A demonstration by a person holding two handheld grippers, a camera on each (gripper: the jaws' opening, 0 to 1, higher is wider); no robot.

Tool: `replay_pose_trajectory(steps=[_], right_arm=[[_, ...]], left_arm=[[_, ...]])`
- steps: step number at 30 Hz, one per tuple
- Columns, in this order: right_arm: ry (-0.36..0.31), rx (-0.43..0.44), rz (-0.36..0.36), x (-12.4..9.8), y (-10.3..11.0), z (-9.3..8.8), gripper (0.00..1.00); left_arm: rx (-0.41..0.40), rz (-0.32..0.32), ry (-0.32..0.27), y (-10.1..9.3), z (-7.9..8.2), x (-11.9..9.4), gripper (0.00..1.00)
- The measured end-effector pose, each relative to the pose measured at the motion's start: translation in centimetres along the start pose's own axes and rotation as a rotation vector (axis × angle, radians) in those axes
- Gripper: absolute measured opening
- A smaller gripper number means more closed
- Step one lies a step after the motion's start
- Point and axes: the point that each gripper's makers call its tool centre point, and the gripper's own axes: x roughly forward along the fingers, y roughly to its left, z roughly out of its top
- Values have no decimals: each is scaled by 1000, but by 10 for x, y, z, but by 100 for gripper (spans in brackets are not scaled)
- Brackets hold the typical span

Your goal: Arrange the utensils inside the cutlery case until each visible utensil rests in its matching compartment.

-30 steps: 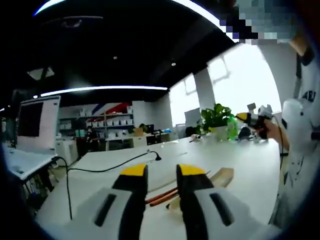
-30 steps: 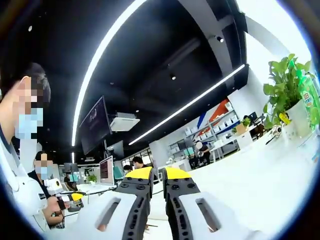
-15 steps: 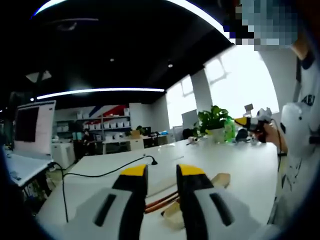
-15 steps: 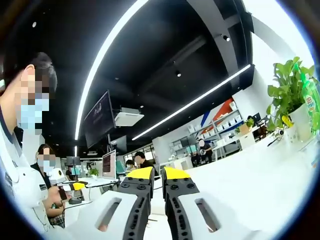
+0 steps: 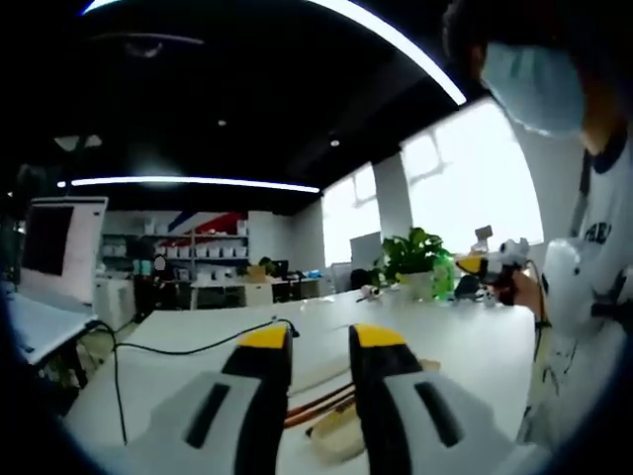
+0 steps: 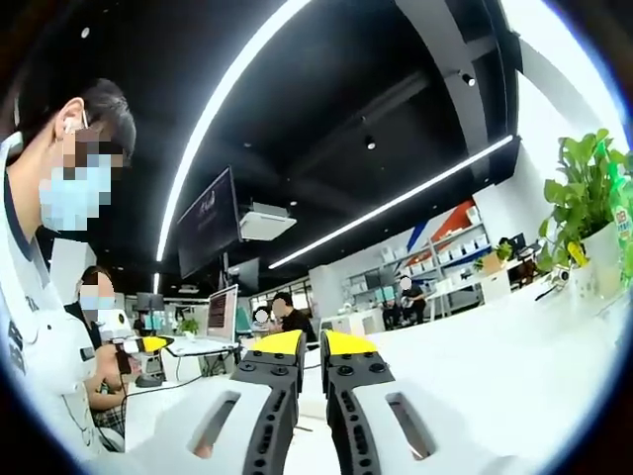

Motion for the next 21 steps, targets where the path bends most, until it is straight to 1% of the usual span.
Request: replay_pose_trajectory(steps=[2,3,5,7,8,9,11,12,13,14,15,16,17,19,20,21], right_arm=[[6,-12,6,1,2,-1,6],[8,-21,8,1,3,-1,6],[11,-33,8,1,4,-1,6],[13,-41,6,0,4,-3,7],[14,-45,4,0,3,-3,8],[17,-49,0,-1,2,-5,9],[26,-57,-9,-3,0,-7,10],[30,-61,-14,-3,-1,-8,10],[31,-64,-18,-4,-2,-8,10],[32,-67,-22,-4,-3,-8,10],[32,-70,-26,-5,-3,-8,10],[33,-72,-28,-6,-4,-8,10],[34,-73,-30,-7,-4,-8,10],[43,-75,-30,-8,-4,-10,10],[49,-75,-33,-8,-4,-12,10],[52,-75,-35,-9,-5,-12,10]], left_arm=[[-51,-16,-15,0,1,-1,24],[-54,-10,-20,3,2,-1,24],[-61,5,-8,9,1,-1,24],[-38,35,38,17,-4,0,24],[-12,41,74,19,-8,2,24],[21,41,108,20,-11,4,24],[94,26,199,21,-22,7,25],[163,0,311,21,-37,6,25],[227,-4,368,23,-43,5,25],[353,-2,416,27,-48,4,25],[455,3,445,32,-50,4,24],[469,6,459,33,-52,5,25],[428,-3,449,32,-52,8,24],[286,-60,405,23,-50,13,24],[246,-77,398,21,-49,14,24],[254,-83,409,22,-51,15,24]])
